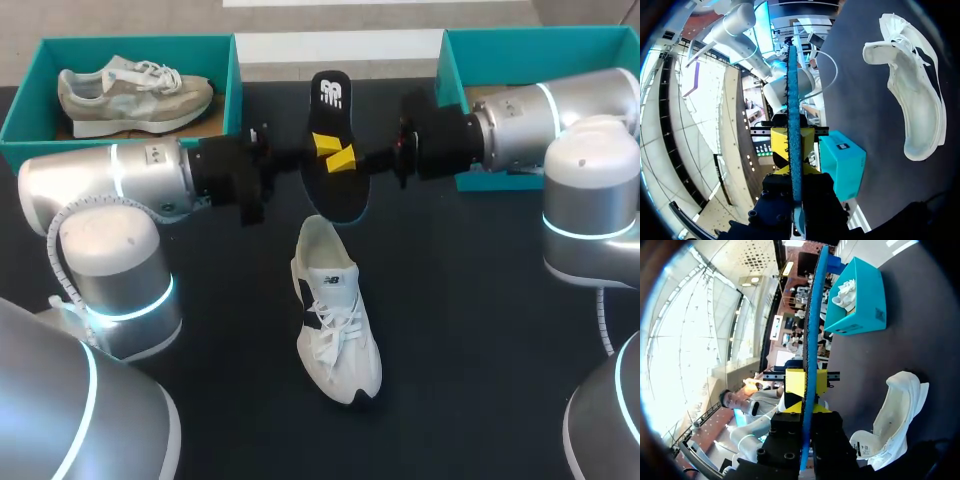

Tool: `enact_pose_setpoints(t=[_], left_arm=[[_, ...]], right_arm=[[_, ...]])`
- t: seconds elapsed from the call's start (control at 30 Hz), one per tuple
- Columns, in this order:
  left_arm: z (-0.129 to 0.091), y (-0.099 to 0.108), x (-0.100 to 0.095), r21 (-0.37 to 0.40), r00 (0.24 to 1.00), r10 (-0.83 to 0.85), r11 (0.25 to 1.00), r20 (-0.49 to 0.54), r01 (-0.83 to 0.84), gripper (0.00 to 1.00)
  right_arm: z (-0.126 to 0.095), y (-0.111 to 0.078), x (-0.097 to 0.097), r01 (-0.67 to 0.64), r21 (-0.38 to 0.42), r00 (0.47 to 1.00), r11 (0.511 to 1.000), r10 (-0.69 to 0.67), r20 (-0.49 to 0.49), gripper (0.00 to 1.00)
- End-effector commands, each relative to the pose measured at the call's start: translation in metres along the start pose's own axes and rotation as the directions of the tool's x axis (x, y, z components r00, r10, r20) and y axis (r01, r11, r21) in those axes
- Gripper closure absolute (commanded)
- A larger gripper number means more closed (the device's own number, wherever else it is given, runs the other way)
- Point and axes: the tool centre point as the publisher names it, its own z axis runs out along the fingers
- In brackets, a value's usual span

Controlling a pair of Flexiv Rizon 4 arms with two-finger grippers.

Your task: Take the shoe out of the shoebox, open the shoe tongue, remove and reinsert the insole, then place the shoe into the shoebox

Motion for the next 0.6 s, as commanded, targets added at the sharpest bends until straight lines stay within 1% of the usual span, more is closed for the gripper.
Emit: enact_pose_setpoints(t=[0.03,0.07,0.17,0.27,0.3,0.33,0.4,0.43,0.5,0.53,0.6], left_arm=[[0.002,-0.002,0.001,0.003,1.0,-0.019,1.0,-0.005,0.019,0.58],[0.001,-0.002,0.001,0.001,0.999,-0.033,0.999,0.0,0.033,0.0],[-0.007,0.003,0.002,-0.008,0.997,-0.077,0.997,0.001,0.077,0.0],[-0.016,0.006,0.003,-0.01,0.993,-0.114,0.994,-0.026,0.113,0.0],[-0.021,0.007,0.005,-0.015,0.988,-0.139,0.99,-0.07,0.138,0.0],[-0.025,0.008,0.005,-0.011,0.984,-0.159,0.987,-0.074,0.159,0.0],[-0.034,0.01,0.007,-0.03,0.966,-0.203,0.979,-0.158,0.201,0.0],[-0.039,0.01,0.008,-0.03,0.952,-0.268,0.963,-0.146,0.266,0.0],[-0.05,0.013,0.013,-0.077,0.913,-0.343,0.939,-0.22,0.334,0.0],[-0.053,0.013,0.013,-0.077,0.9,-0.37,0.929,-0.231,0.363,0.0],[-0.064,0.014,0.016,-0.128,0.849,-0.462,0.887,-0.257,0.444,0.0]], right_arm=[[0.002,0.004,-0.003,-0.002,0.005,1.0,1.0,0.002,0.001,1.0],[0.002,0.005,-0.003,-0.003,0.006,1.0,1.0,0.003,0.002,1.0],[0.0,0.004,-0.006,-0.008,-0.005,1.0,1.0,0.008,0.015,1.0],[-0.005,0.004,-0.009,-0.002,-0.026,0.999,1.0,0.003,0.041,1.0],[-0.007,0.004,-0.01,0.008,-0.039,0.999,0.999,-0.006,0.049,1.0],[-0.009,0.005,-0.01,0.013,-0.049,0.998,0.999,-0.01,0.06,1.0],[-0.012,0.006,-0.012,0.036,-0.067,0.997,0.997,-0.031,0.077,1.0],[-0.013,0.007,-0.012,0.049,-0.075,0.995,0.996,-0.043,0.086,1.0],[-0.015,0.009,-0.013,0.084,-0.095,0.993,0.992,-0.075,0.092,1.0],[-0.015,0.009,-0.013,0.096,-0.101,0.991,0.99,-0.085,0.102,1.0],[-0.016,0.011,-0.014,0.127,-0.106,0.987,0.986,-0.115,0.111,1.0]])
